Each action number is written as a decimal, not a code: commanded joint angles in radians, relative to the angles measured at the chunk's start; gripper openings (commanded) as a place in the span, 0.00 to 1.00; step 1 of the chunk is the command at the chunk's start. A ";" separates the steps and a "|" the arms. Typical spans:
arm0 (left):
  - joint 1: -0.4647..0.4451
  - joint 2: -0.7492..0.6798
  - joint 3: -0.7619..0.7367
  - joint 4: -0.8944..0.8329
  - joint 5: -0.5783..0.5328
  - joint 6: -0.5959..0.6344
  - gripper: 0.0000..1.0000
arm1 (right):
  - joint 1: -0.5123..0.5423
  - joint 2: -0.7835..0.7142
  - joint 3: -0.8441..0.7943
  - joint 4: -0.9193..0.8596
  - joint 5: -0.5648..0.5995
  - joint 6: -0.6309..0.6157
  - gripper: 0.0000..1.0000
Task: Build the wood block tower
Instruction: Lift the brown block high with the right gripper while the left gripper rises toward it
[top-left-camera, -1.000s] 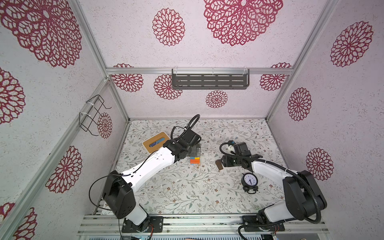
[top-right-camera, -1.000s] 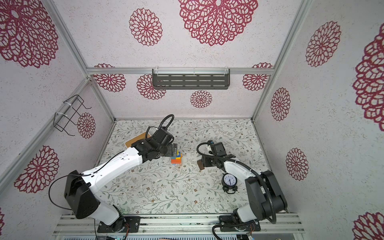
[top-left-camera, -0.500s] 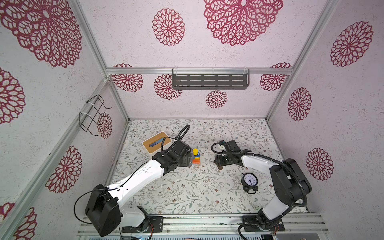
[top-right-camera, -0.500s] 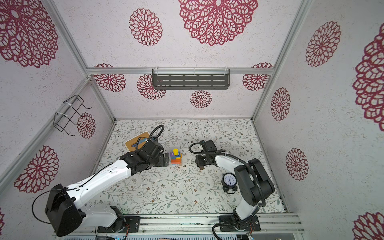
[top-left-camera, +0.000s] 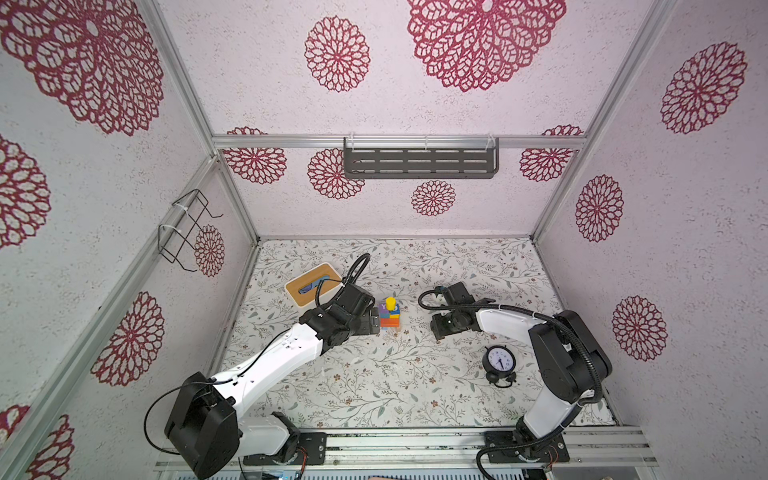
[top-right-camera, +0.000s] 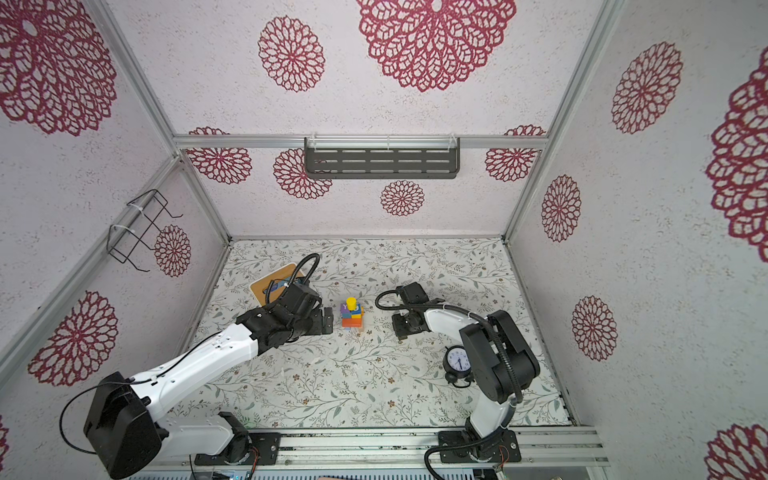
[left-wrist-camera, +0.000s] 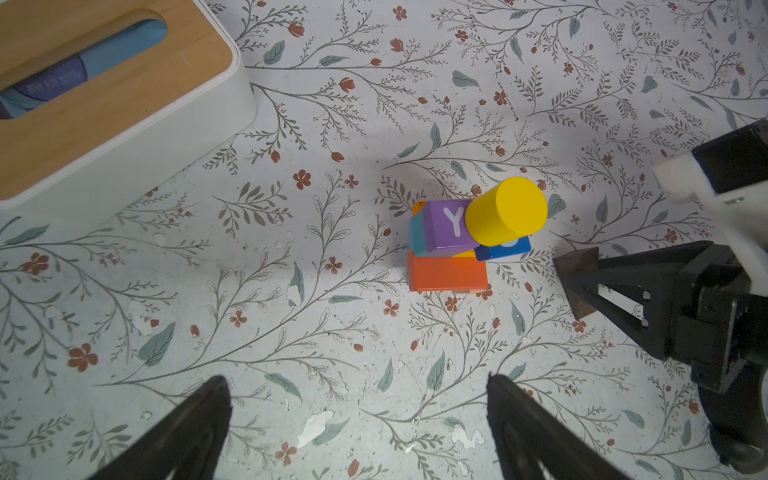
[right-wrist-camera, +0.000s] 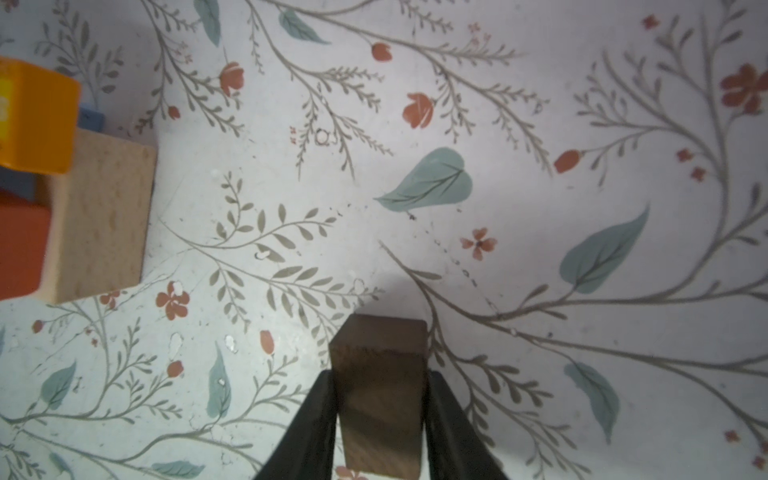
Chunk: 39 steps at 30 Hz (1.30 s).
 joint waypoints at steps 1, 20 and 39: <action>0.012 -0.032 -0.016 0.028 0.012 -0.010 0.99 | 0.004 -0.010 0.035 -0.014 0.008 0.000 0.30; 0.153 -0.208 -0.074 0.182 0.308 0.002 0.69 | -0.005 -0.245 0.061 0.082 -0.308 -0.046 0.26; 0.294 -0.031 0.085 0.559 0.857 -0.011 0.59 | -0.089 -0.104 0.392 0.211 -0.879 0.046 0.24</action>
